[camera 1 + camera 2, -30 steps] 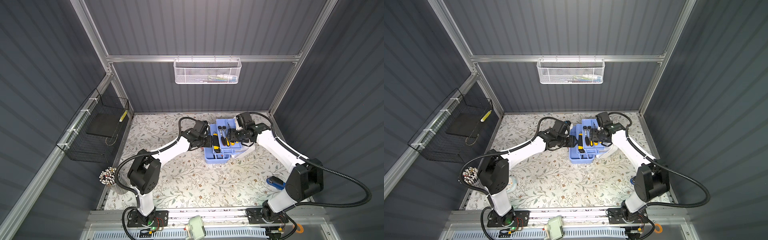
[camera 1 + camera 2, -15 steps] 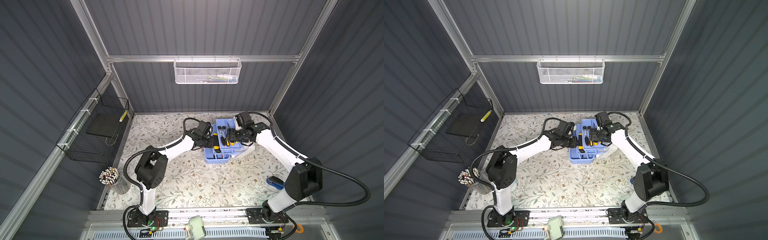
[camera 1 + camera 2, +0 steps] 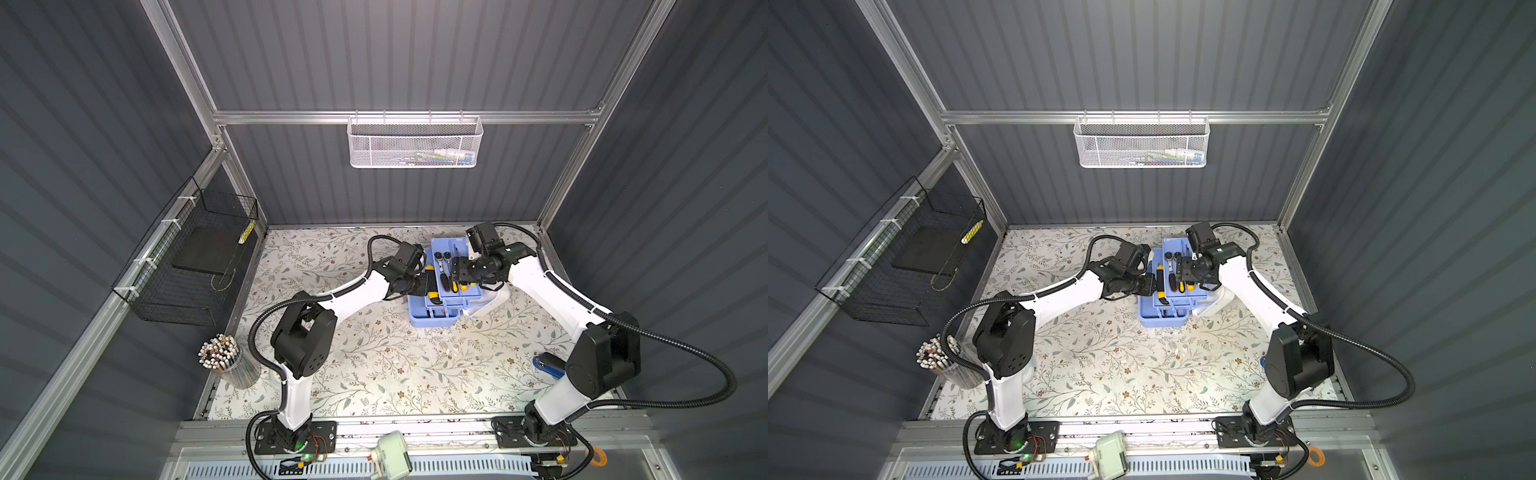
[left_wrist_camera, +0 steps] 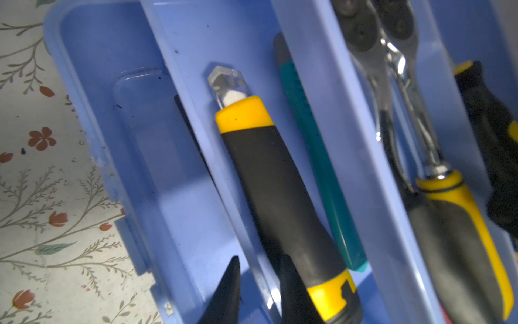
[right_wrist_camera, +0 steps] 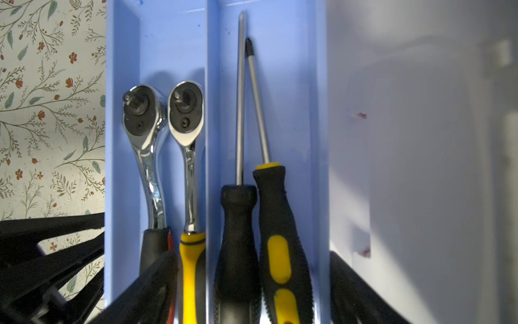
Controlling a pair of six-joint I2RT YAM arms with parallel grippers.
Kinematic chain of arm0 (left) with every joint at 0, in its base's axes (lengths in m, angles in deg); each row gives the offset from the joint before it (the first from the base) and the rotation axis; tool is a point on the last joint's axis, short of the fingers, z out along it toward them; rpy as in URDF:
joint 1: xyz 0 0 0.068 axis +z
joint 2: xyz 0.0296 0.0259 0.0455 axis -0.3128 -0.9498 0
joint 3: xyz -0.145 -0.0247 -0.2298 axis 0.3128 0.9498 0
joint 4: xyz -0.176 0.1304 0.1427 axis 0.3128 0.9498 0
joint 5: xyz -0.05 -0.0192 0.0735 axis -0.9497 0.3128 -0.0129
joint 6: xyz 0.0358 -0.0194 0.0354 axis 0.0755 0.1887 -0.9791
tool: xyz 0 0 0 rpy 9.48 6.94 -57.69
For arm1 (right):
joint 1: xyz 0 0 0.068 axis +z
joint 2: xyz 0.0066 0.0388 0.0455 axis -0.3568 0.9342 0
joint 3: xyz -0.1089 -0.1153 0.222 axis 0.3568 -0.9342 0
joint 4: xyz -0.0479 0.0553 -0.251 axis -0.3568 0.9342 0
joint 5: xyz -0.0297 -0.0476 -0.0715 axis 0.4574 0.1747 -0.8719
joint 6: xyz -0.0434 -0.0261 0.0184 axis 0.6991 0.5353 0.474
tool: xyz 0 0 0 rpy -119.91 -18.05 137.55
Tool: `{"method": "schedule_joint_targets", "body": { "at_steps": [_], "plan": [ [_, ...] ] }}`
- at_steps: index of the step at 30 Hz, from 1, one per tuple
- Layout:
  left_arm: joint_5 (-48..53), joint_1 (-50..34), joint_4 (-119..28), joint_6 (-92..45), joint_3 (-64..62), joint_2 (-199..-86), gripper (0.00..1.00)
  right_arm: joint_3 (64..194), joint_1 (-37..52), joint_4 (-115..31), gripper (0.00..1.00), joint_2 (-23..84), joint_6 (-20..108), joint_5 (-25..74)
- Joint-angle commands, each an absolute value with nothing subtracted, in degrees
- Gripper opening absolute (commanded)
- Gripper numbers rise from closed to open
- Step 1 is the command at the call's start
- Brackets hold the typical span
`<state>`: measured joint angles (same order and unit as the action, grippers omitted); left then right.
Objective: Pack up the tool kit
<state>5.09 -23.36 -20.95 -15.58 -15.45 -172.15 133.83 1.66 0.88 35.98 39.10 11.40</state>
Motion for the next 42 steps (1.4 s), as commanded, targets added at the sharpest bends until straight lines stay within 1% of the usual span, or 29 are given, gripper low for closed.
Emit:
{"method": "schedule_joint_targets", "body": {
  "at_steps": [1,12,18,24,32,37,42],
  "plan": [
    [6.5,-23.1,-18.5,-17.0,-15.6,-174.4,0.26,137.8,2.9,-0.7,0.83,36.0,40.0,12.4],
    [6.3,-22.8,-18.5,-16.7,-14.8,-174.6,0.24,141.1,3.4,0.4,0.87,35.4,40.7,11.8],
    [6.3,-22.8,-18.4,-16.7,-14.8,-174.5,0.25,142.2,3.4,0.5,0.9,32.6,40.8,11.3],
    [6.0,-22.7,-18.4,-16.5,-15.0,-174.6,0.24,140.3,1.5,-0.5,0.99,26.8,44.3,6.7],
    [5.8,-22.7,-18.5,-16.3,-14.9,-174.5,0.24,128.6,-11.5,-6.1,0.99,19.2,43.3,18.0],
    [5.6,-22.7,-18.6,-16.1,-15.2,-174.6,0.25,122.6,-15.5,-8.6,0.99,17.8,42.6,21.7],
    [5.4,-22.7,-18.6,-16.0,-15.2,-174.6,0.25,118.2,-17.2,-12.0,0.99,18.1,40.7,26.2]
  ]
}}
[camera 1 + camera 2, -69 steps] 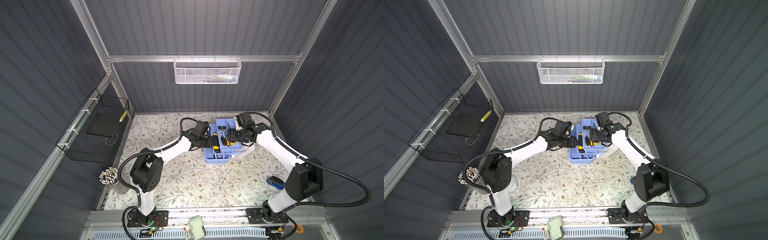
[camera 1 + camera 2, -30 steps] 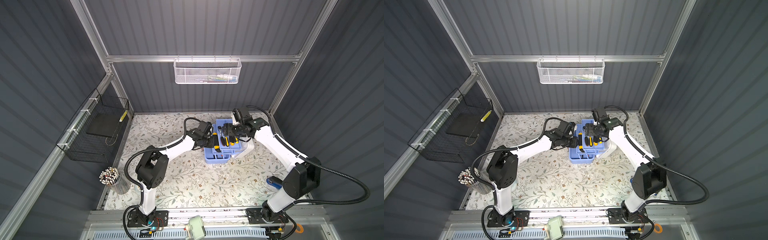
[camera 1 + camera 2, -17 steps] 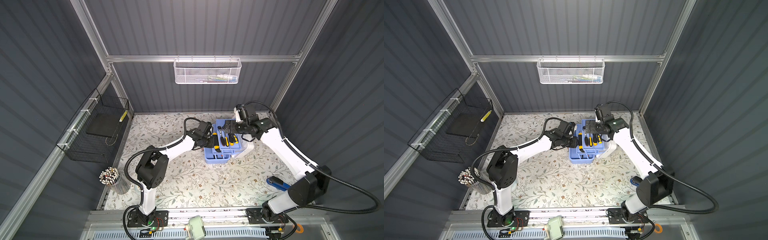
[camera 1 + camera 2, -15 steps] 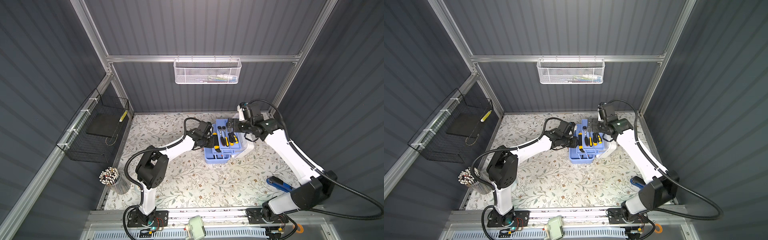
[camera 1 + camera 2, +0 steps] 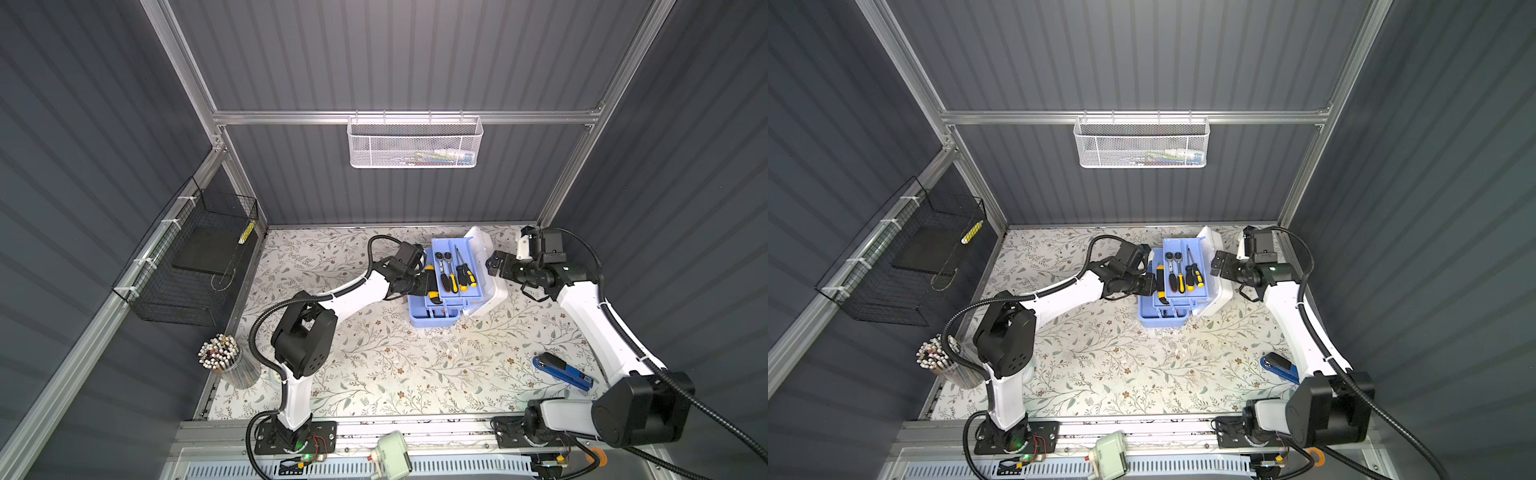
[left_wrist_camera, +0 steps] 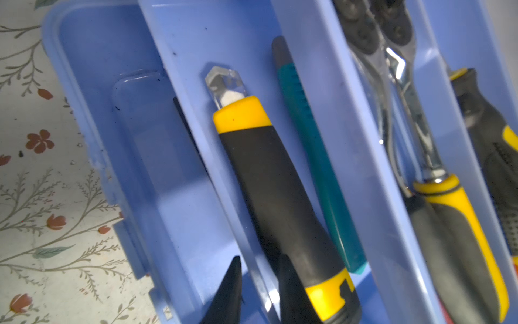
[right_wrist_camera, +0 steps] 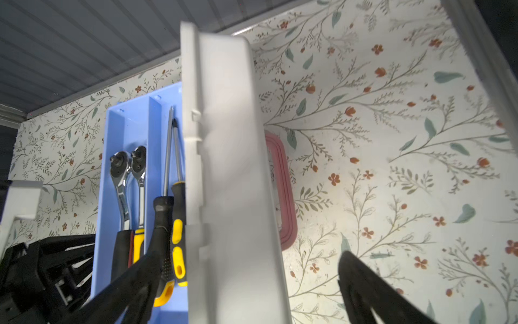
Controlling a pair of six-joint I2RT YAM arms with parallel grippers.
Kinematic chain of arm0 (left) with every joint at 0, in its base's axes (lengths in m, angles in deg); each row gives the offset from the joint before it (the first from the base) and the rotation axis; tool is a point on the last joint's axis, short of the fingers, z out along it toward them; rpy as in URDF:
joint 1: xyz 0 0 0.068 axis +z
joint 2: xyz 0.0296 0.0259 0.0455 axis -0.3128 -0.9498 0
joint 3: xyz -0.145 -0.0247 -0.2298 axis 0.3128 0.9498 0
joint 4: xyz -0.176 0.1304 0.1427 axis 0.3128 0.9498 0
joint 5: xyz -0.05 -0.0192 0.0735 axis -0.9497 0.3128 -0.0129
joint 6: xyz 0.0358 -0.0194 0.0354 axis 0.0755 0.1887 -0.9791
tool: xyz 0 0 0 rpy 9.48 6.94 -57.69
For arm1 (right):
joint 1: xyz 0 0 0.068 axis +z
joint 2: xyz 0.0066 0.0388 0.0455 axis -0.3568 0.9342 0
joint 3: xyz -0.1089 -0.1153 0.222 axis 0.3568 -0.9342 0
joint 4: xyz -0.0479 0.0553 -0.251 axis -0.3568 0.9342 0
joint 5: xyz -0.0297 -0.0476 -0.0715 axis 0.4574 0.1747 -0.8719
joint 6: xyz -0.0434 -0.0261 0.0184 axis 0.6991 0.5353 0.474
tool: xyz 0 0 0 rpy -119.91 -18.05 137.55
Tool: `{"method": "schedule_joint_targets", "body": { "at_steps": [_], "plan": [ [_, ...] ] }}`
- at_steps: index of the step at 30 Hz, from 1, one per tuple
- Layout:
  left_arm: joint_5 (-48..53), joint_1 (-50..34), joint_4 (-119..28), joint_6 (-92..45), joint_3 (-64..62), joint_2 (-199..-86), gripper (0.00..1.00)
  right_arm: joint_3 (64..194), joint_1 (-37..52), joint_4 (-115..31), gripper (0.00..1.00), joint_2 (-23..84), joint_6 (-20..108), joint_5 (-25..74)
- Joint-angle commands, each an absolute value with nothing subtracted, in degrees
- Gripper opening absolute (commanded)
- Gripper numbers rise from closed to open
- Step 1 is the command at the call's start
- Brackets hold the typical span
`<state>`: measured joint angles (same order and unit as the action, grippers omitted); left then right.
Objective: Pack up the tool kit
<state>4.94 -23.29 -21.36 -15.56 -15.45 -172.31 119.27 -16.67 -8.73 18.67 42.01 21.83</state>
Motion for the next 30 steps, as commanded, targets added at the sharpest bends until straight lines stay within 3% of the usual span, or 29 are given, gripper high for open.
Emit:
{"method": "schedule_joint_targets", "body": {
  "at_steps": [1,10,23,30],
  "plan": [
    [5.4,-22.7,-18.6,-16.0,-15.2,-174.5,0.25,117.8,-17.2,-12.4,0.99,18.4,40.3,27.0],
    [5.4,-22.7,-18.7,-16.0,-14.9,-174.3,0.25,116.6,-16.5,-15.3,0.98,19.6,37.1,33.1],
    [5.7,-22.7,-18.3,-15.9,-14.9,-173.6,0.26,119.1,-11.6,-15.8,0.95,21.0,35.1,32.7],
    [11.3,-22.6,-13.0,-16.8,-14.0,-169.1,0.43,121.0,-7.4,-16.8,0.95,22.8,33.9,31.5]
  ]
}}
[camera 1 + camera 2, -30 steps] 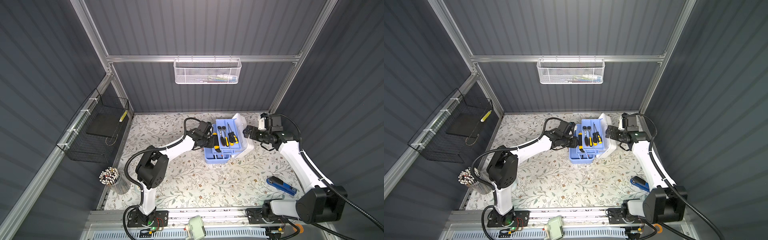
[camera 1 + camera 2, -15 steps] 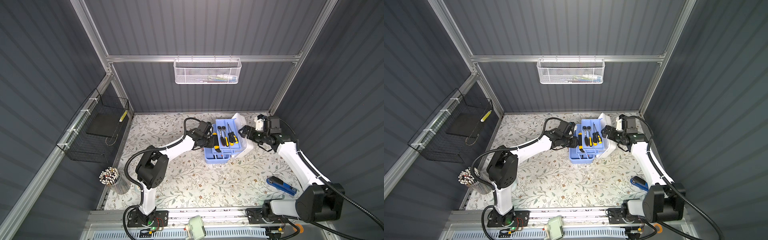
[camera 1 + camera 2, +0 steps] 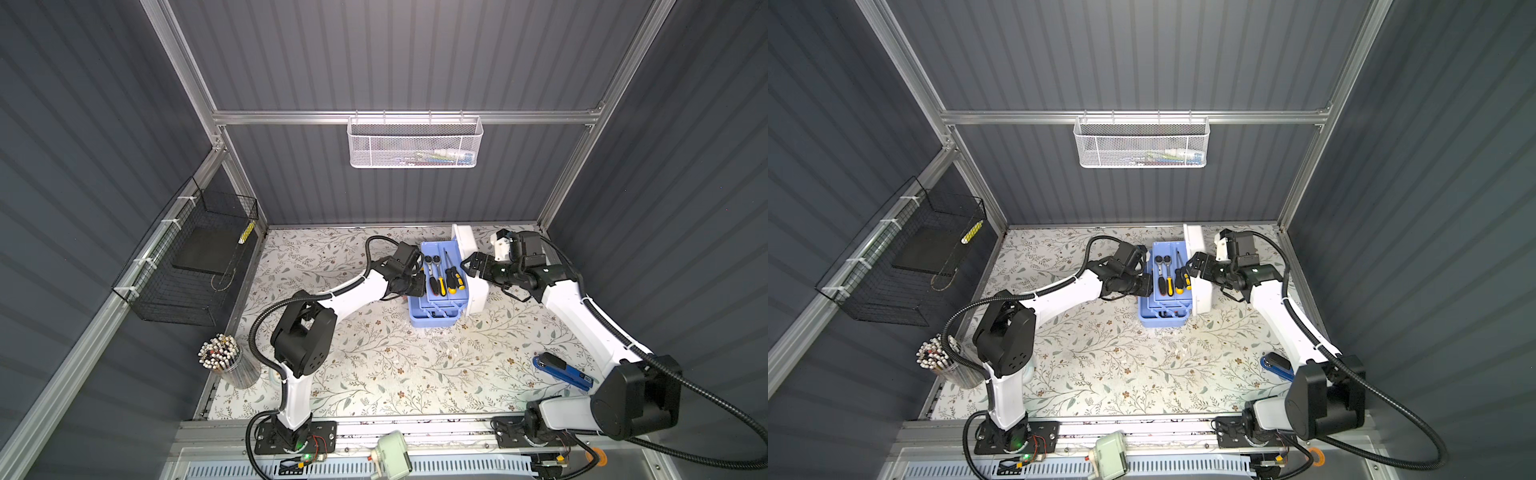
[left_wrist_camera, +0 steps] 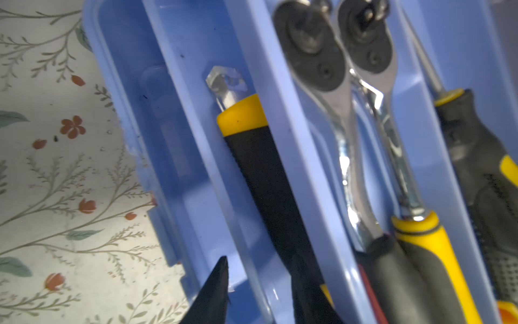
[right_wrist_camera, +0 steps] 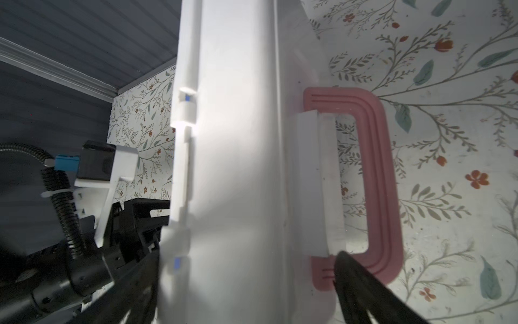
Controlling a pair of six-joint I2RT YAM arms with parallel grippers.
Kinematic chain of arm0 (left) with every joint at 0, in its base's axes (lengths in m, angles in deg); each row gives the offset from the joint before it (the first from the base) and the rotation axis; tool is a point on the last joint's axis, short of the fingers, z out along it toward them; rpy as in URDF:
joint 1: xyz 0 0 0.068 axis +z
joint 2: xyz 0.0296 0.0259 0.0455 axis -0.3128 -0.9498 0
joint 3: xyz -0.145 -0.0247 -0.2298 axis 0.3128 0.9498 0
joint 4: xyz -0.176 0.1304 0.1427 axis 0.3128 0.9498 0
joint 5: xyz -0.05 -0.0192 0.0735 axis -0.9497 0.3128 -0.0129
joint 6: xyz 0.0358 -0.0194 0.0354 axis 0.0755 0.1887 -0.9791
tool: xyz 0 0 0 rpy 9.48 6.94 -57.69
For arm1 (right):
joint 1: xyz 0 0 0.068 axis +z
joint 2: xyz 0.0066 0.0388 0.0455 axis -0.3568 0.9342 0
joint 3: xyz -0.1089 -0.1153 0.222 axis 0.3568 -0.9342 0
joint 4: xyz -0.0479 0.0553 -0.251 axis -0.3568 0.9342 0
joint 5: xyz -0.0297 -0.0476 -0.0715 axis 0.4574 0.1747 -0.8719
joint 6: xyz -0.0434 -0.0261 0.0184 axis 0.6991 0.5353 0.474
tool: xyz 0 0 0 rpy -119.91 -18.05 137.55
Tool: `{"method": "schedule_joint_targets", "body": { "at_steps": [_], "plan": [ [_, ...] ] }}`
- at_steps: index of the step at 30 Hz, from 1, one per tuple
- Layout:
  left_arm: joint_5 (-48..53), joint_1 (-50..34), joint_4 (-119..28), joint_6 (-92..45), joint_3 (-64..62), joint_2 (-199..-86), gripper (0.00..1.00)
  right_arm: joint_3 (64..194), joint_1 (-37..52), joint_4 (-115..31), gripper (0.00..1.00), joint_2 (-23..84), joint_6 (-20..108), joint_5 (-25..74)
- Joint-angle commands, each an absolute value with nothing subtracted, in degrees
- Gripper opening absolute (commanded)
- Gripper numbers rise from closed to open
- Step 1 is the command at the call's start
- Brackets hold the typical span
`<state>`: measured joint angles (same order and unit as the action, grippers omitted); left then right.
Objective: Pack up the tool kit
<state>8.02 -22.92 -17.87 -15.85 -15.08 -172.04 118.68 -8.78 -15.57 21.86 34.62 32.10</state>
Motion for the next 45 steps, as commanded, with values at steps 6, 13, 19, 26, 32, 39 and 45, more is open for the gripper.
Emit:
{"method": "schedule_joint_targets", "body": {
  "at_steps": [6,13,19,26,32,39,45],
  "plan": [
    [15.1,-22.3,-9.5,-17.4,-12.2,-165.3,0.54,125.2,-3.0,-15.4,0.95,25.8,34.6,30.4],
    [17.9,-21.9,-8.6,-18.1,-6.2,-160.5,0.58,124.8,-3.0,-13.8,0.97,23.8,36.5,26.6],
    [17.1,-21.4,-9.3,-19.9,-5.3,-161.9,0.53,123.3,-3.6,-13.1,0.98,24.7,37.1,26.2],
    [12.0,-21.4,-13.2,-21.0,-7.1,-165.7,0.53,122.0,-3.7,-14.0,0.98,27.6,38.0,24.9],
    [8.8,-21.8,-14.0,-21.0,-8.5,-169.0,0.53,121.7,-4.2,-15.1,0.98,30.7,38.1,26.3],
    [8.9,-25.1,-14.6,-21.2,-11.8,-170.8,0.53,121.0,-4.8,-16.0,0.98,30.8,38.0,27.4],
    [8.2,-28.5,-15.4,-20.7,-14.7,-172.9,0.53,120.5,-6.2,-15.6,0.98,30.1,37.7,26.9]
  ]
}}
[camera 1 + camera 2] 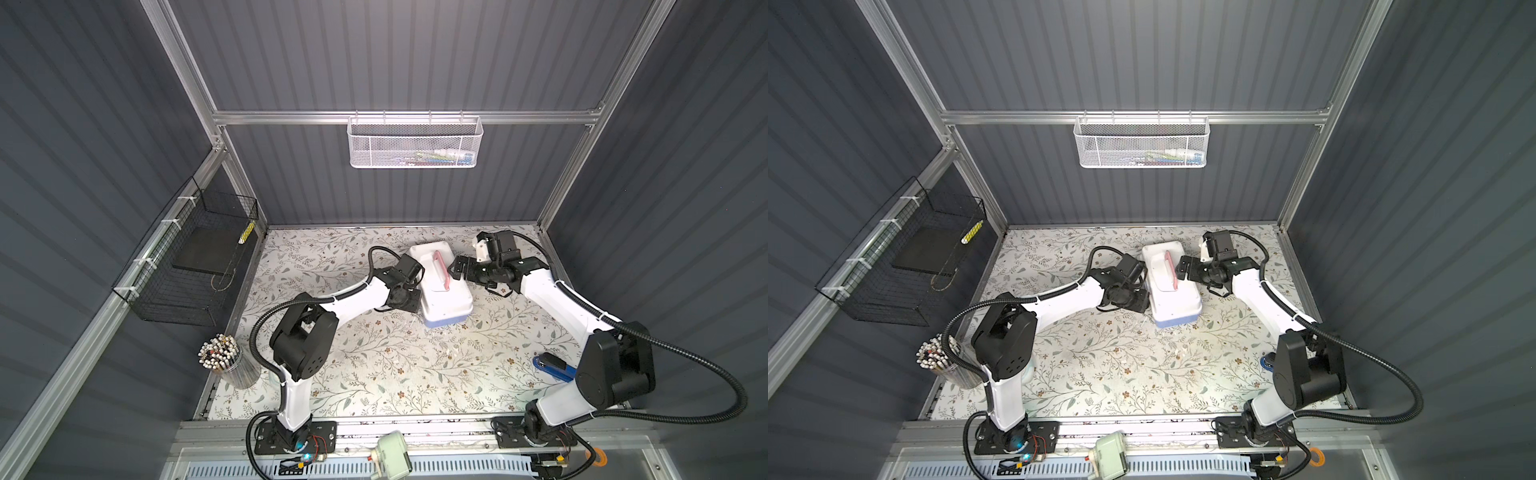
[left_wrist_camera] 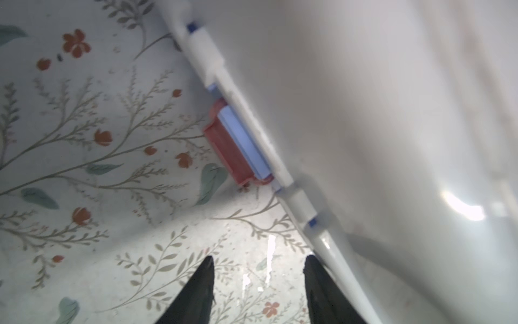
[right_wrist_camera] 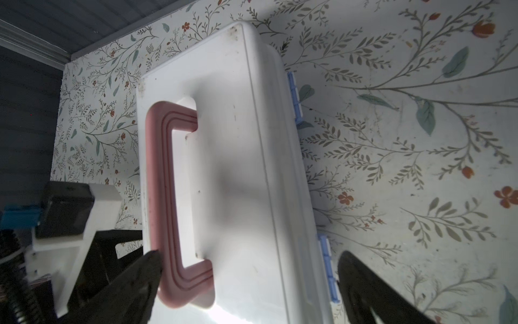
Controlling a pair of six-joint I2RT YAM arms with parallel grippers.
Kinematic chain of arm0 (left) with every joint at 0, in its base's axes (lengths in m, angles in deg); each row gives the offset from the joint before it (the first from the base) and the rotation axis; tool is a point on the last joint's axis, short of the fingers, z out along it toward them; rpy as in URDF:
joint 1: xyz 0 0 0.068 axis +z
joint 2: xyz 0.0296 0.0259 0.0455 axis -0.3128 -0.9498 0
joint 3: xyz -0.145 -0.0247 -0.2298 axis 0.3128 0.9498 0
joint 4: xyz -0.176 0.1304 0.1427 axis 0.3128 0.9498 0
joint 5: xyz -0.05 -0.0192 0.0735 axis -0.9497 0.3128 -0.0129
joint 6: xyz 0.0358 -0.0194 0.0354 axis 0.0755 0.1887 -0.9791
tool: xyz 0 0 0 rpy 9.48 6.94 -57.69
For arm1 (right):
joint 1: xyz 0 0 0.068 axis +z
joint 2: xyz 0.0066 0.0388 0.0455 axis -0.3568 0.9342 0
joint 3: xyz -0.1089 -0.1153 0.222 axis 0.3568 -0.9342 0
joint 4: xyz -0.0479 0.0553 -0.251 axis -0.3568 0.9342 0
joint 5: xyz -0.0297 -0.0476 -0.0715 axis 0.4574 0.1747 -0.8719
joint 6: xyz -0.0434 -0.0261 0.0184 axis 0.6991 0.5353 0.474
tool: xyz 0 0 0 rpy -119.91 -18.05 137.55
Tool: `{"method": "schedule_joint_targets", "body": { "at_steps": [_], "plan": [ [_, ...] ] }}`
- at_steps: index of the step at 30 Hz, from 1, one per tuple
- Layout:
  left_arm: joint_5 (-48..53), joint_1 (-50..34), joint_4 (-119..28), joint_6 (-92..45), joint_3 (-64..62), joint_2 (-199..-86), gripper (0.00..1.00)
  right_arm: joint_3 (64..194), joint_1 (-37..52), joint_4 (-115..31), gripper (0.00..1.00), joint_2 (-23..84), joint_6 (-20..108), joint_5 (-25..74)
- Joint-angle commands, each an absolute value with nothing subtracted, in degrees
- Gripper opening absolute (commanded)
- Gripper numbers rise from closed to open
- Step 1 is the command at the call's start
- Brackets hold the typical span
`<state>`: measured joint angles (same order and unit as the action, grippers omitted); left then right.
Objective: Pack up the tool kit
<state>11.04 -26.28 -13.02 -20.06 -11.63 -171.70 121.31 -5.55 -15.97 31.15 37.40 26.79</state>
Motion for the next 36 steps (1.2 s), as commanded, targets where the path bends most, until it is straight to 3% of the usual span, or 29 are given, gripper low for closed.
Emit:
{"method": "schedule_joint_targets", "body": {
  "at_steps": [1,20,30,36],
  "plan": [
    [7.9,-28.8,-15.6,-20.7,-15.1,-173.3,0.54,120.6,-6.2,-15.6,0.98,30.2,37.7,27.1],
    [14.0,-25.6,-16.0,-23.1,-3.7,-167.5,0.56,128.0,2.4,-13.6,0.93,37.6,38.2,30.4],
    [17.4,-25.6,-22.4,-26.6,2.7,-165.6,0.7,131.2,7.9,-11.1,0.92,40.3,38.0,30.4],
    [16.8,-25.7,-30.7,-27.2,7.0,-163.6,0.72,130.6,8.1,-11.2,0.93,39.2,37.8,26.6]
  ]
}}
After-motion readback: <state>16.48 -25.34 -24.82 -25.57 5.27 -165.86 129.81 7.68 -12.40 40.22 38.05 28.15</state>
